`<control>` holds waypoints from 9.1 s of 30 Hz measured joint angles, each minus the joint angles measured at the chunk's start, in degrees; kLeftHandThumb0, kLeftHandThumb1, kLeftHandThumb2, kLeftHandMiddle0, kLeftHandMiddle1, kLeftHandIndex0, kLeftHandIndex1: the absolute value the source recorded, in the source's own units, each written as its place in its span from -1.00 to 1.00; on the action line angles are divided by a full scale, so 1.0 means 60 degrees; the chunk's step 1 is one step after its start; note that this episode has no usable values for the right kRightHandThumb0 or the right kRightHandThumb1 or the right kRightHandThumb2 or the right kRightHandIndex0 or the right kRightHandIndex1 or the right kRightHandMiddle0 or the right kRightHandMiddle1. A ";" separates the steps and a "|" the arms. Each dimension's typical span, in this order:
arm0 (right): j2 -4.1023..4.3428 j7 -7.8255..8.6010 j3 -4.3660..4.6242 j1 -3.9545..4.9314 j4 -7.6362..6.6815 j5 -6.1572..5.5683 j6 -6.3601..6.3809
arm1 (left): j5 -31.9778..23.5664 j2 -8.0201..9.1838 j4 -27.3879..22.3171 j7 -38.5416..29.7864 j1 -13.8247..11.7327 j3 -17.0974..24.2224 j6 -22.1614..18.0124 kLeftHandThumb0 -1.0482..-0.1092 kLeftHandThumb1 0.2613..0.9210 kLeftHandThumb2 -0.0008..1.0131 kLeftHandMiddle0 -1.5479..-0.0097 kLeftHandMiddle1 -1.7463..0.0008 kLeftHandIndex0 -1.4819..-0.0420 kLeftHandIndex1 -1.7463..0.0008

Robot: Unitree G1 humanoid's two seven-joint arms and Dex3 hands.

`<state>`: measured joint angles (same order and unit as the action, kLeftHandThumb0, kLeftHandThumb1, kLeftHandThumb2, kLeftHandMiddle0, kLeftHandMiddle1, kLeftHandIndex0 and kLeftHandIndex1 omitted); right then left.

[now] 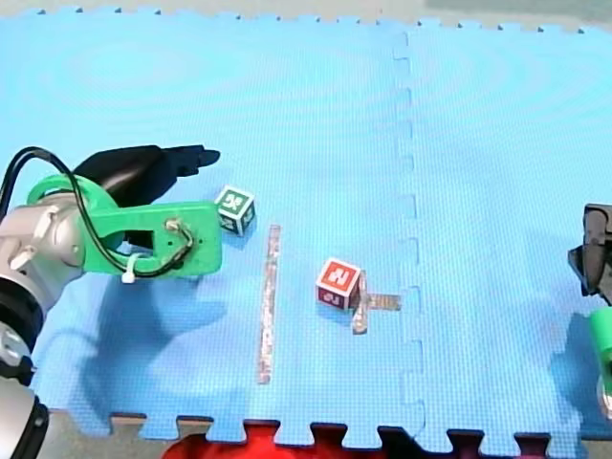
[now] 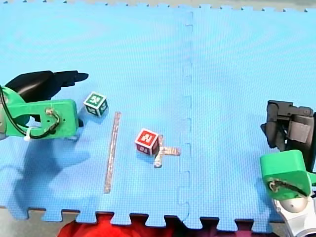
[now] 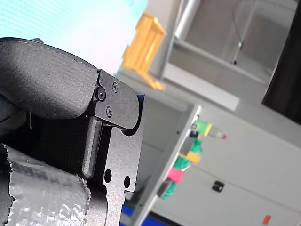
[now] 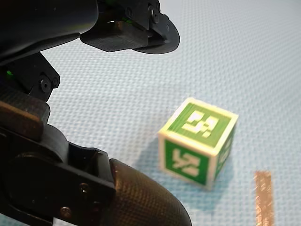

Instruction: Stack cube left

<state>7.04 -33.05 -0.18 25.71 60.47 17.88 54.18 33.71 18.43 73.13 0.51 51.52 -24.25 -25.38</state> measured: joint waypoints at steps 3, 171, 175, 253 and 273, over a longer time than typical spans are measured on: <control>-0.0001 0.0020 0.0000 -0.0043 -0.0091 -0.0014 0.0003 | 0.0021 0.0003 -0.0055 0.0019 0.0018 -0.0028 -0.0092 -1.00 0.67 -1.00 -0.18 -1.00 0.54 0.97; 0.0235 0.0349 -0.0138 -0.0592 -0.0698 0.0017 0.0067 | -0.0574 0.0504 -0.2468 0.0699 -0.2576 0.1261 -0.0822 -1.00 0.80 -0.98 -0.08 -1.00 0.60 0.96; 0.0237 0.0386 -0.0144 -0.0590 -0.0715 0.0000 0.0069 | -0.1082 0.0306 -0.1609 0.0672 -0.2542 0.1509 -0.1475 -1.00 0.76 -0.99 -0.12 -1.00 0.49 0.94; 0.0382 0.1017 -0.0476 -0.0758 -0.0868 -0.0159 0.0797 | 0.0279 0.0363 -0.0490 0.2353 -0.1737 -0.0183 -0.1610 -0.12 0.40 -0.98 -0.13 -1.00 -0.05 0.91; 0.0313 0.1092 -0.0404 -0.0719 -0.0699 -0.0214 0.0886 | 0.0661 0.0194 -0.0111 0.5058 -0.1972 -0.0255 -0.2555 -0.51 0.62 -0.98 -0.11 -1.00 -0.15 0.98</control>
<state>8.92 -26.50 -2.60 21.40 56.28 16.59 59.49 37.68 19.59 72.46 30.86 39.69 -25.79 -40.71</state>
